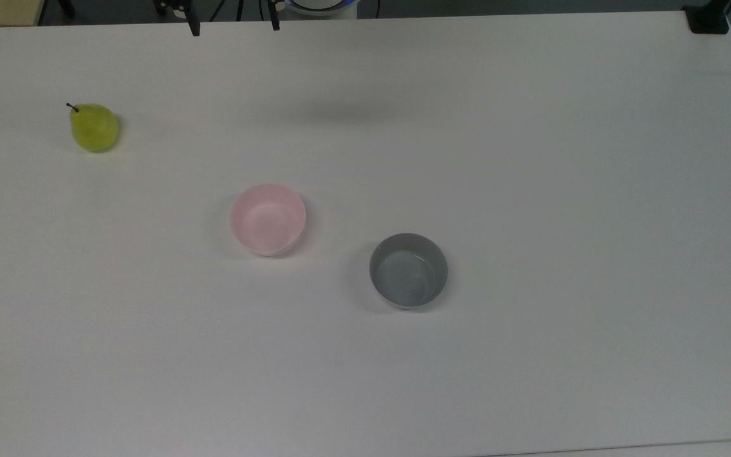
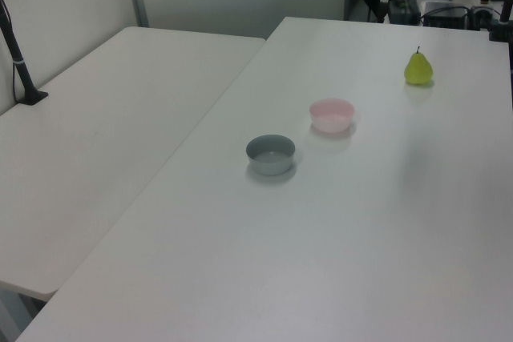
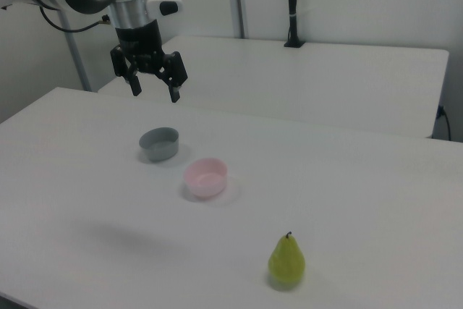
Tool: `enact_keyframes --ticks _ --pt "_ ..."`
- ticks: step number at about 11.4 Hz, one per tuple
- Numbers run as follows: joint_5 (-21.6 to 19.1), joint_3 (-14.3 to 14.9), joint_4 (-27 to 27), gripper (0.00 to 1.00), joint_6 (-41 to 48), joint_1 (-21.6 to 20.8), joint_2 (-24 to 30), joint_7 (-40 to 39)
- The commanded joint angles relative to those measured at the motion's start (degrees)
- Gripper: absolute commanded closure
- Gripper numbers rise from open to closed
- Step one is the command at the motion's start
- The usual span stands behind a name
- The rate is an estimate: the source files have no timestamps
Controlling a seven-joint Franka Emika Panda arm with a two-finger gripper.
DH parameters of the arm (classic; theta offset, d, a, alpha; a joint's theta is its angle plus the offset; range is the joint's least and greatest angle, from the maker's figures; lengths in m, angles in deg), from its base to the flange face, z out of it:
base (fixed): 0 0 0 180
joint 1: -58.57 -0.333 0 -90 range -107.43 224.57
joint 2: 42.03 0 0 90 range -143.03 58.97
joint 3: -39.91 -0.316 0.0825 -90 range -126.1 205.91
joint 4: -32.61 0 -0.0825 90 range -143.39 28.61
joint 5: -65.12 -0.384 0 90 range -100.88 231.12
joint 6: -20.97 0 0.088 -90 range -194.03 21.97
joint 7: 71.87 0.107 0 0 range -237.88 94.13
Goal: Place the pear in the bowl
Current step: 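Move the open gripper toward the yellow-green pear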
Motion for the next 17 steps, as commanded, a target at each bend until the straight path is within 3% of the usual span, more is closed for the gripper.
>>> enact_keyframes --ticks 1,7,11,13,17 --pt "-0.73 0.64 -0.15 0.00 0.63 0.08 0.50 -0.99" --pt "0.06 -1.64 1.00 0.00 6.00 9.82 0.93 -33.31" --pt "0.23 -0.86 -1.71 0.00 4.77 17.20 0.32 -44.55" --pt "0.15 -0.42 -5.57 0.00 0.48 20.72 0.32 -48.72" --pt "0.06 1.16 -11.65 0.00 -11.64 23.81 -3.27 -50.92"
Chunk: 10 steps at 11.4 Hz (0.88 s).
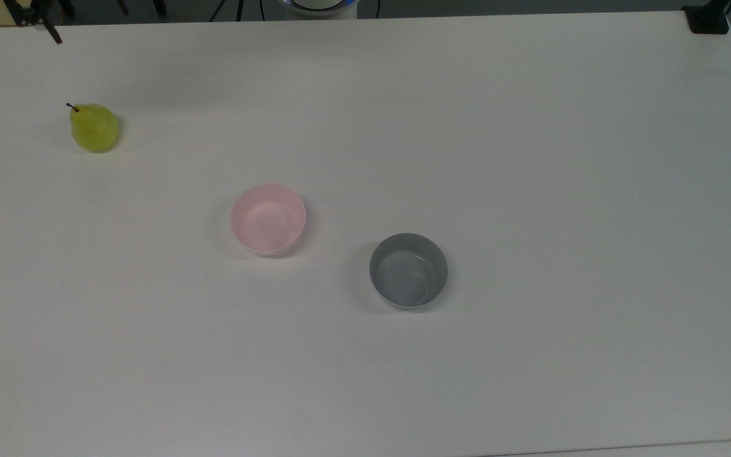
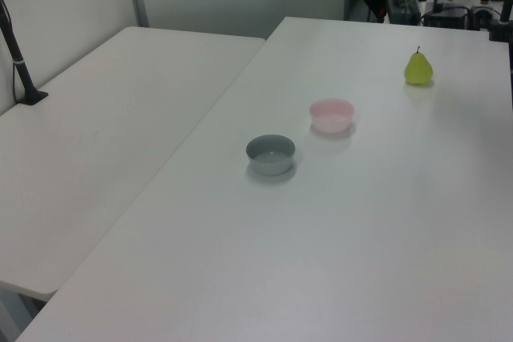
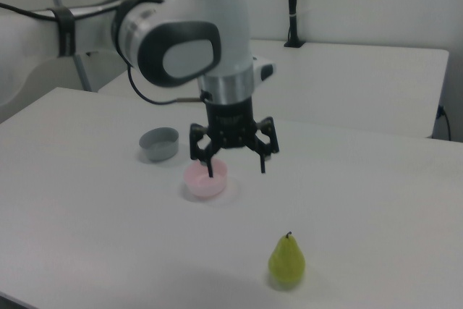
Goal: Place the pear in the bowl
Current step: 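Lower the open gripper around the pear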
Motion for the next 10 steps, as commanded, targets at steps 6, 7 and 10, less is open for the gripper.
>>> enact_keyframes --ticks 6,7,10 --pt "0.31 2.03 -5.51 0.00 -18.11 3.31 -9.36 -3.14" --pt "0.31 2.03 -5.51 0.00 -19.44 3.66 -10.68 -3.14" --pt "0.48 2.12 -5.59 0.00 -22.26 4.55 -13.59 -3.14"
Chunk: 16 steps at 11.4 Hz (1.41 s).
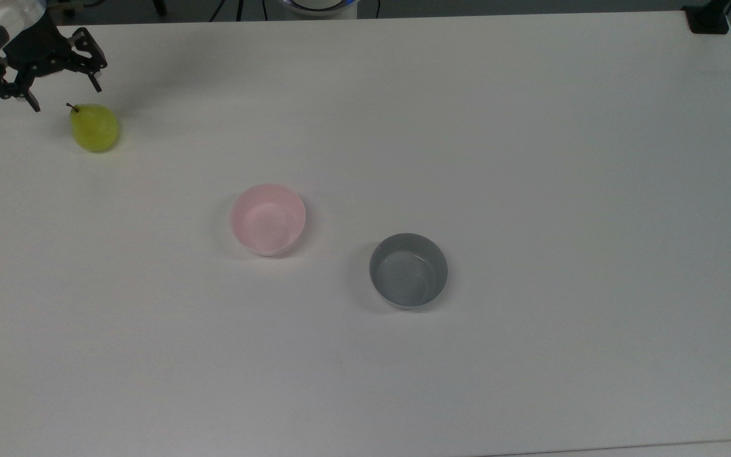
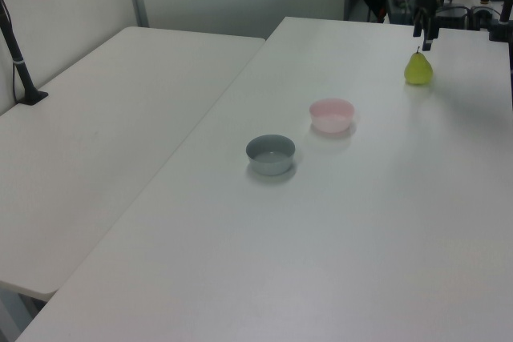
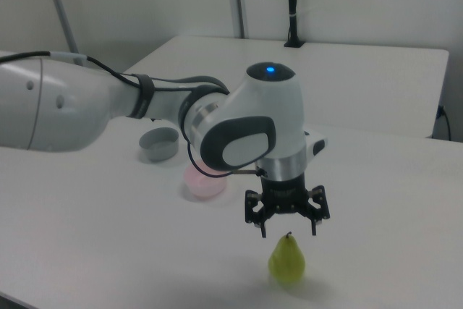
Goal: Place the pear in the bowl
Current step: 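Lower the open gripper around the pear, then close the gripper on the pear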
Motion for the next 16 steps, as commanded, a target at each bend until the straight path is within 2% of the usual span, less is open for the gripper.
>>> enact_keyframes --ticks 1,4,5,9,10,11,16 --pt "0.45 0.31 -0.99 0.00 -3.05 0.29 -1.54 -1.27" --pt "0.45 0.22 -1.96 0.00 -3.66 0.20 -2.16 -1.27" --pt "0.45 0.22 -2.57 0.13 -4.62 0.11 -2.77 -1.27" --pt "0.45 0.22 -3.37 0.91 -4.55 -0.24 -2.69 -0.92" --pt "0.45 0.22 -3.37 0.97 -4.02 -0.24 -2.52 -0.92" --pt "0.45 0.22 -3.19 0.99 -3.50 -0.24 -2.25 -1.00" --pt "0.45 0.22 -2.58 1.00 -0.51 -0.42 0.20 -0.74"
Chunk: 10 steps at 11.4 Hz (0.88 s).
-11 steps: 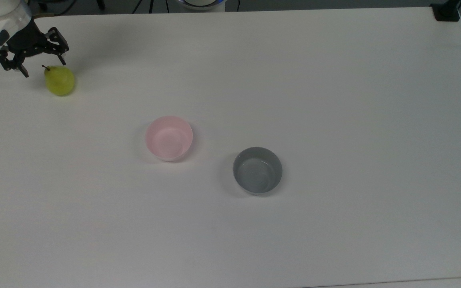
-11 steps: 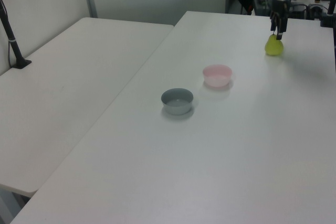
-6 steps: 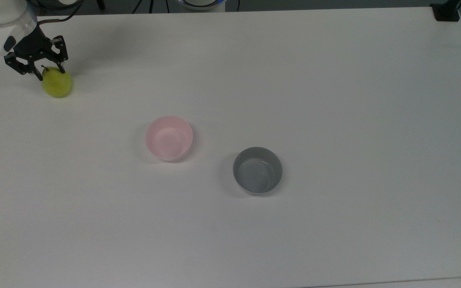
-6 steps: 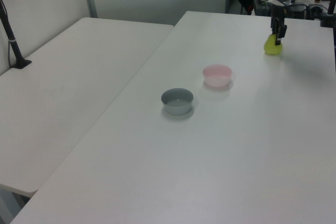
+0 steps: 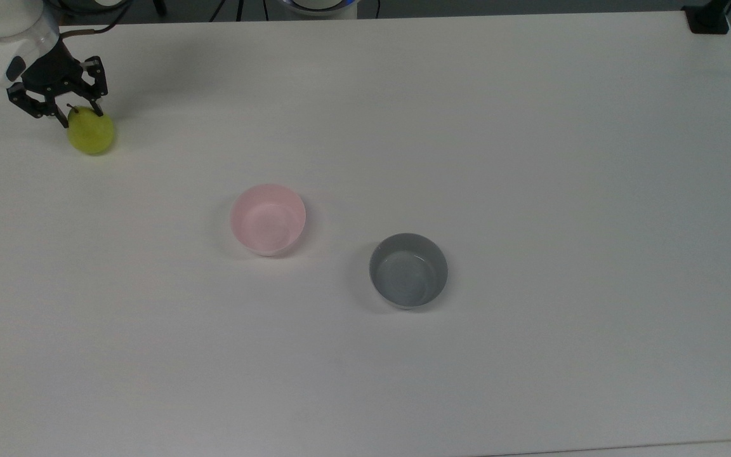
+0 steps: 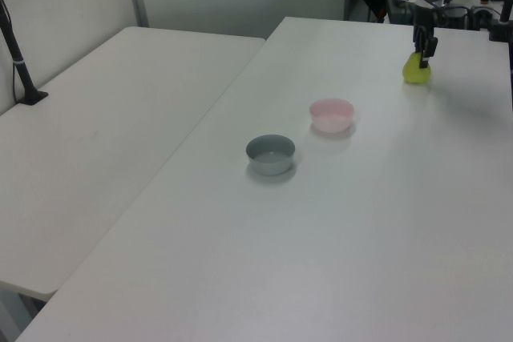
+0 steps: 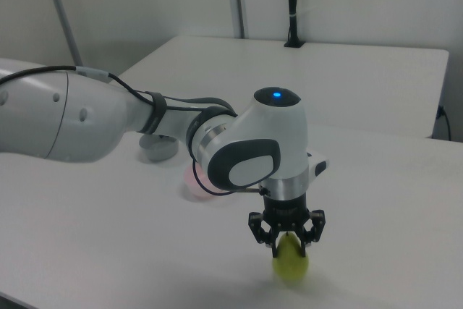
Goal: Place the pear in the bowl
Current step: 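Close the gripper on the pear, then lift the pear and carry it toward the pink bowl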
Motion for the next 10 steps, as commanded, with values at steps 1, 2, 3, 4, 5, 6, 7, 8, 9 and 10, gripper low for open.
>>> enact_keyframes --ticks 1,2,3,4,5,6,7,8,9,10 --pt "0.35 0.04 0.51 1.00 4.36 -0.77 4.05 -0.51" --pt "0.35 -0.13 2.17 1.00 6.55 -0.86 4.58 -0.43" --pt "0.35 -0.31 3.58 1.00 8.05 -0.95 5.45 -0.34" --pt "0.35 -0.92 5.25 1.00 10.07 -0.95 6.16 -0.16" --pt "0.44 -1.36 8.05 1.00 13.13 -1.47 6.51 1.40" --pt "0.44 -1.36 11.04 1.00 15.77 -2.96 6.52 4.29" --pt "0.44 -1.45 13.42 1.00 18.32 -3.93 6.60 7.45" --pt "0.44 -1.45 15.53 1.00 20.52 -5.16 6.78 10.09" --pt "0.44 -1.45 17.99 1.00 23.42 -6.39 6.95 12.99" --pt "0.44 -1.45 20.36 1.00 26.06 -7.79 6.96 15.81"
